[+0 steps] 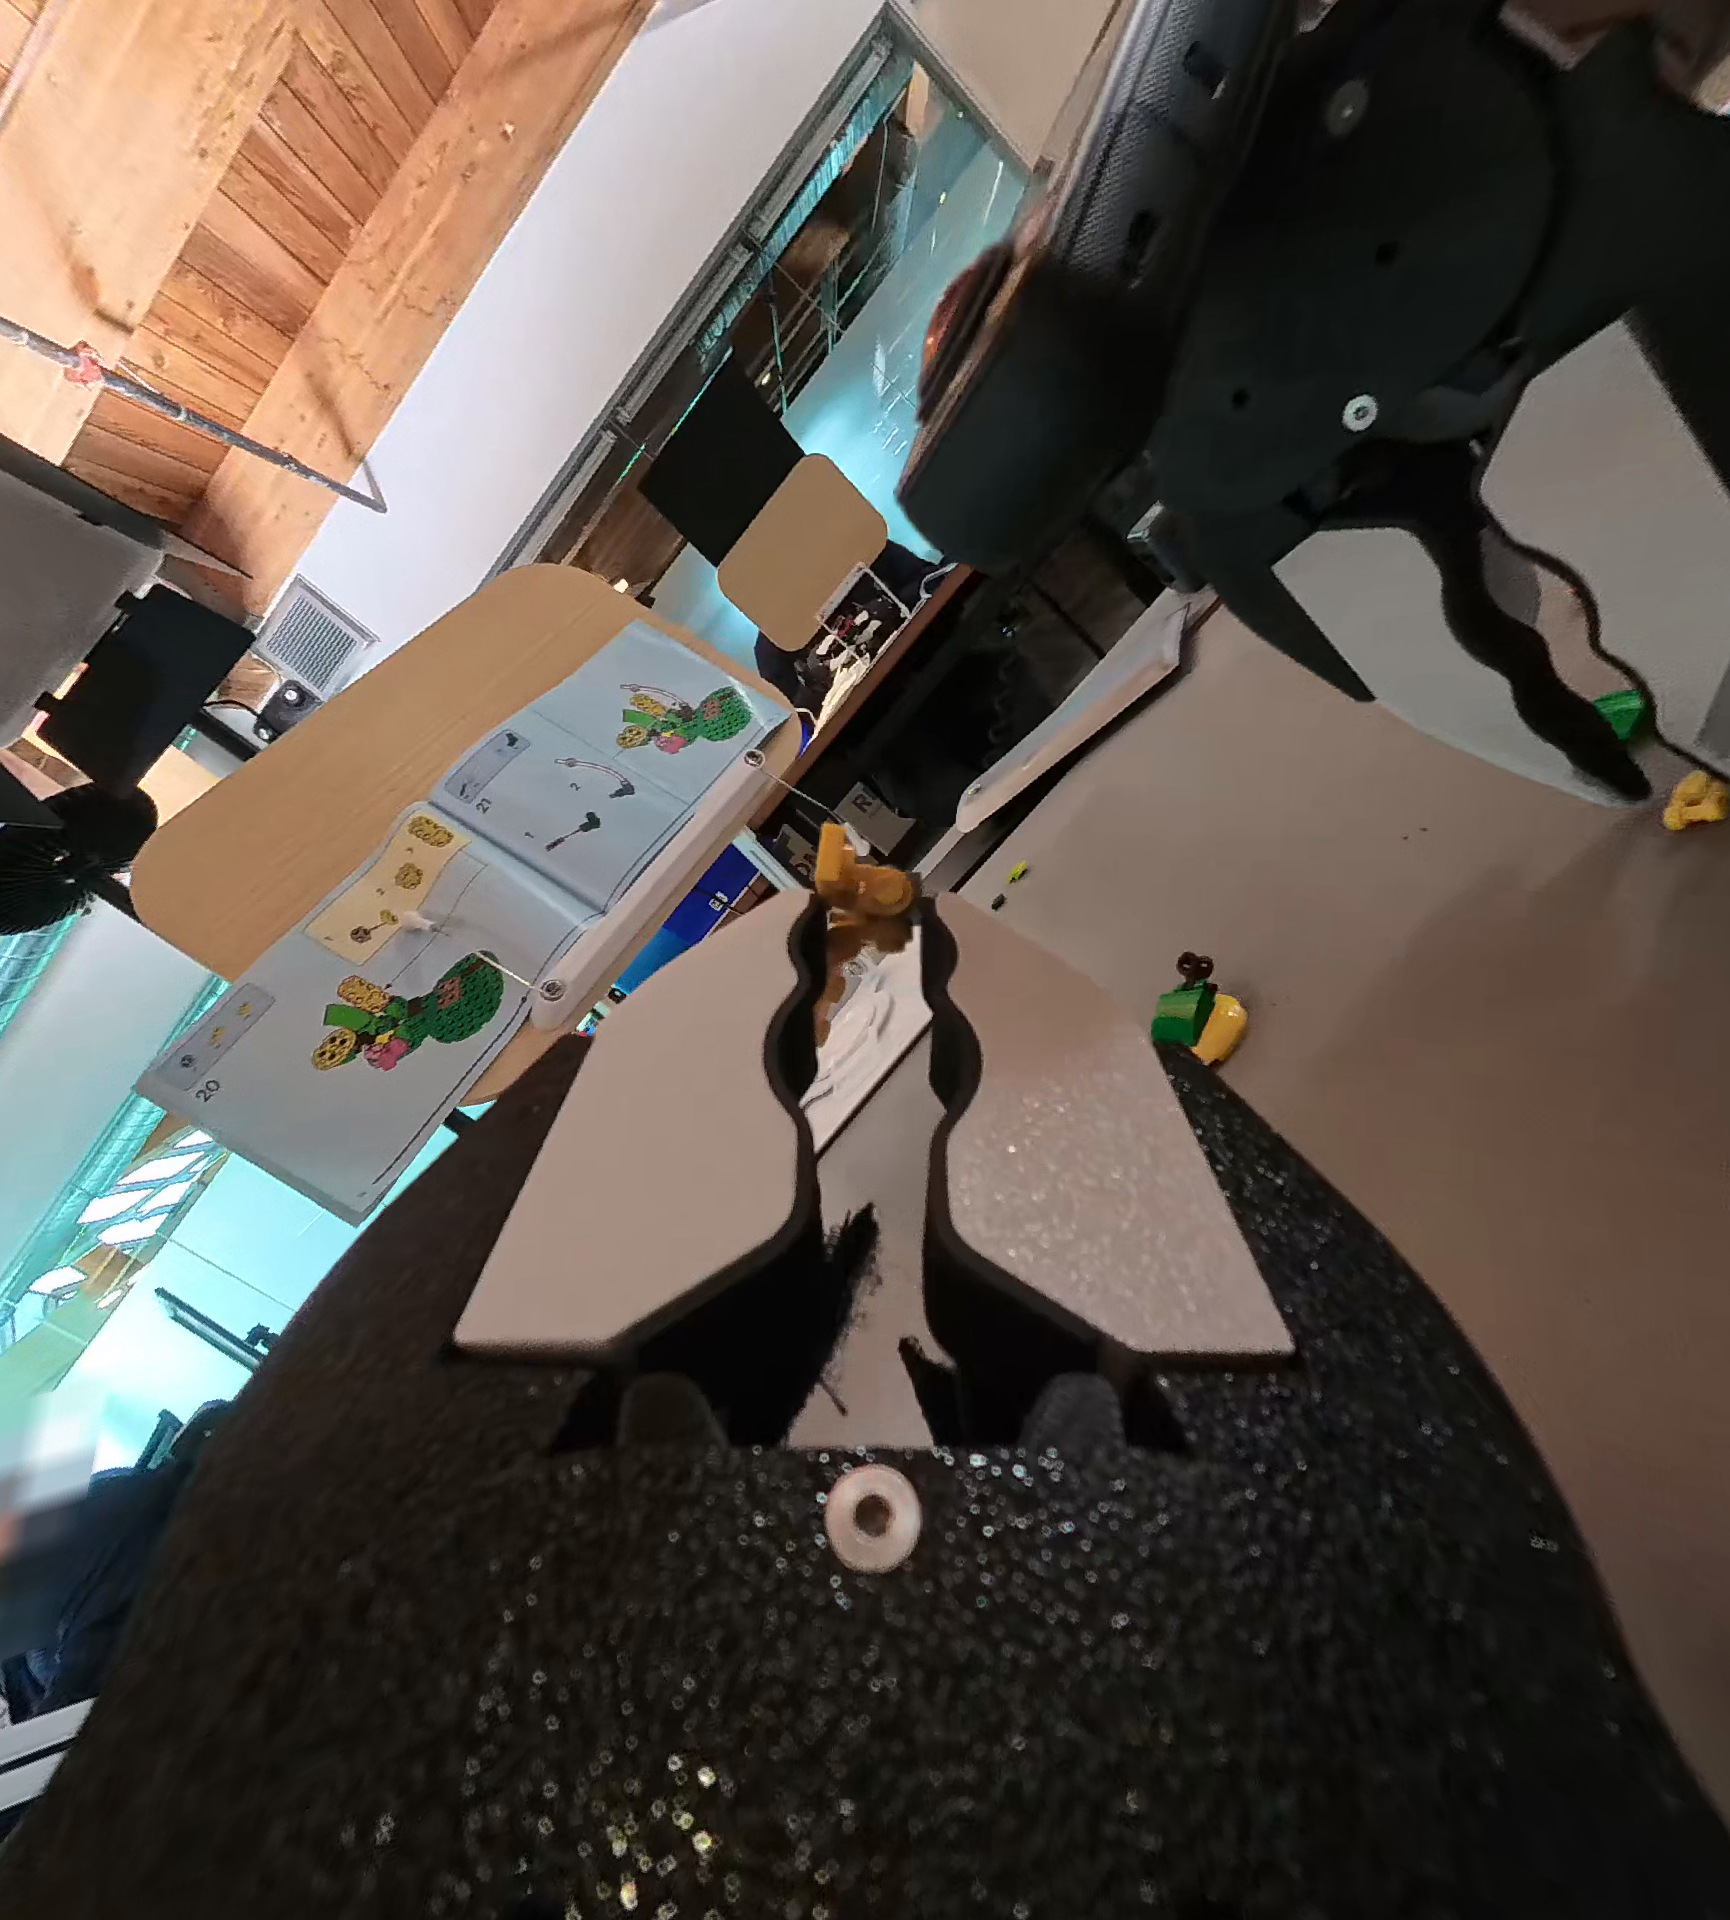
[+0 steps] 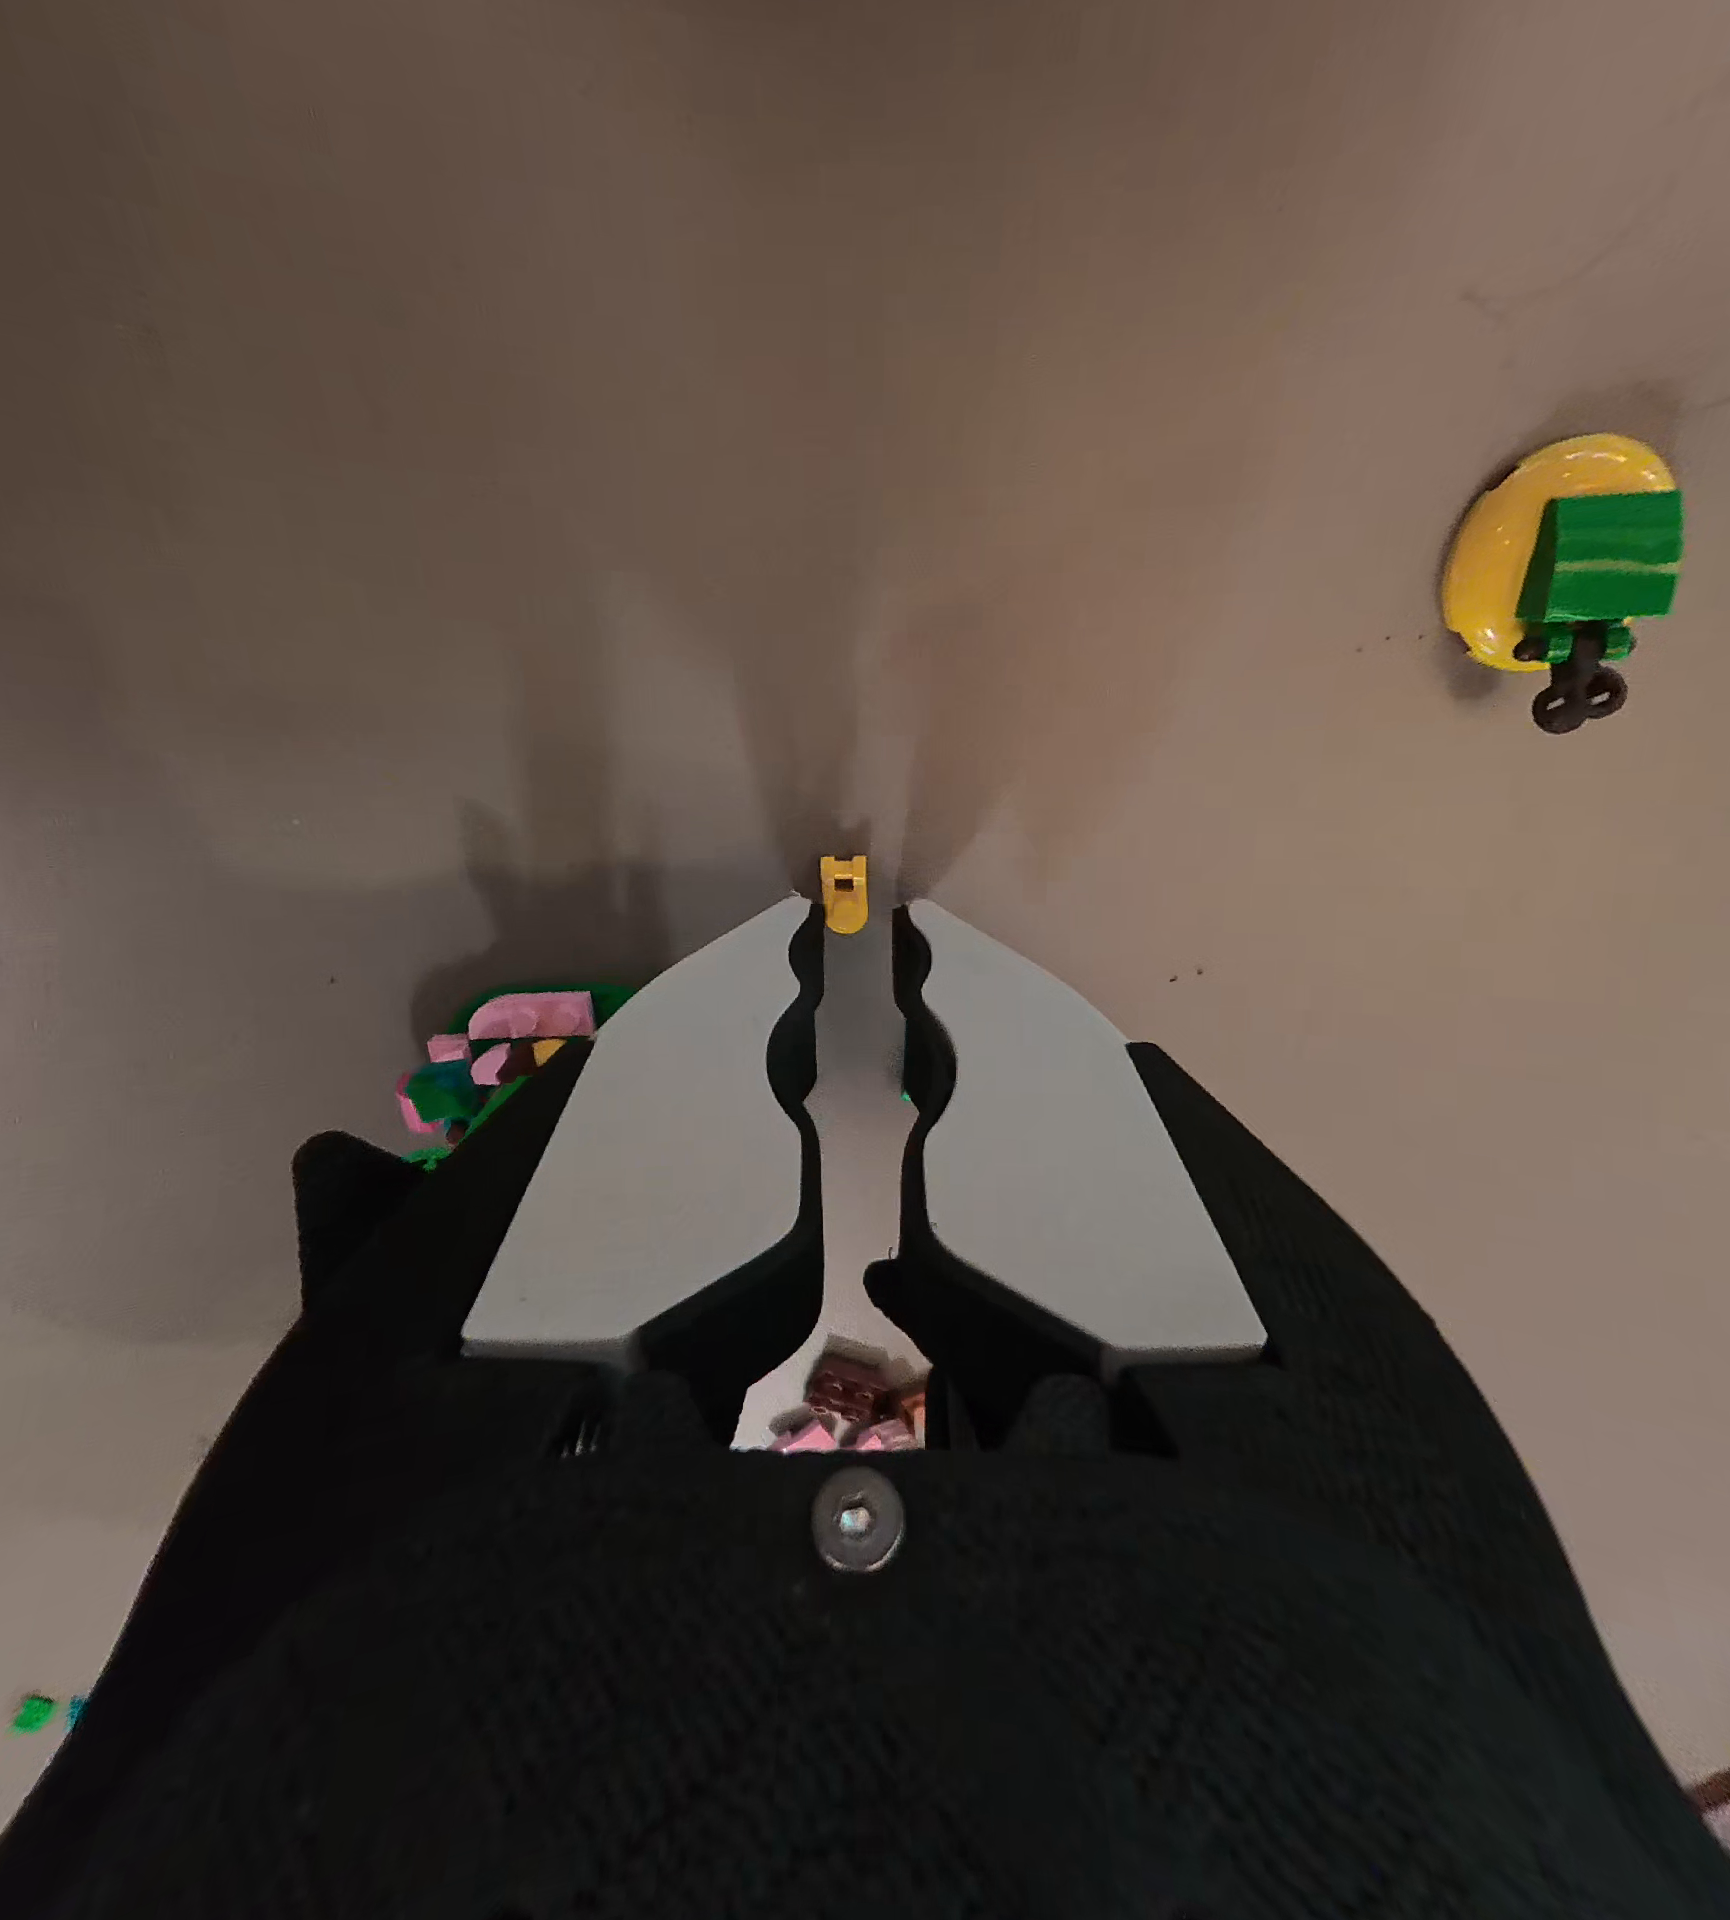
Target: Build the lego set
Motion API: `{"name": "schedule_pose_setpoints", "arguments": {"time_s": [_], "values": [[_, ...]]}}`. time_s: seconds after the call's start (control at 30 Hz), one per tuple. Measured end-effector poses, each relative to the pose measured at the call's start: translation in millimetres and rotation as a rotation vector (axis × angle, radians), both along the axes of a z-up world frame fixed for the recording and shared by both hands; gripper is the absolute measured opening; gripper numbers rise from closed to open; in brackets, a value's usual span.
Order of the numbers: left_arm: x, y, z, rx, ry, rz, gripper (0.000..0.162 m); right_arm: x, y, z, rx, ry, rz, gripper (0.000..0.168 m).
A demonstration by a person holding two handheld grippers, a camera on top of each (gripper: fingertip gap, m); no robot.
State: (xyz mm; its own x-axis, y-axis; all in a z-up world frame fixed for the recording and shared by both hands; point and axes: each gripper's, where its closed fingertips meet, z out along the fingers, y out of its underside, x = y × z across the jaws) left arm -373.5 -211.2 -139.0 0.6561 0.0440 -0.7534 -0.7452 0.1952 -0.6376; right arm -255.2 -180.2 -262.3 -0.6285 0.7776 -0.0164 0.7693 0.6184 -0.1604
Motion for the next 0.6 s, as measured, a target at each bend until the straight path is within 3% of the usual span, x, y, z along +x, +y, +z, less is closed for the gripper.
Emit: {"name": "schedule_pose_setpoints", "arguments": {"time_s": [0.17,0.33,0.5,0.6], "values": [[4,1,-5,-0.016,0.01,-0.01,0.017,-4,-3,0,-0.046,0.027,-0.035,0.004],[8,4,-15,-0.057,-0.015,-0.03,0.017,-19,-4,9,-0.105,0.201,-0.146,0.001],[18,3,-16,-0.071,-0.118,-0.106,0.017,-68,-19,83,-0.319,0.675,-0.396,0.001],[22,0,-13,-0.046,-0.152,-0.141,0.017,-81,-34,115,-0.477,0.826,-0.494,0.001]]}}
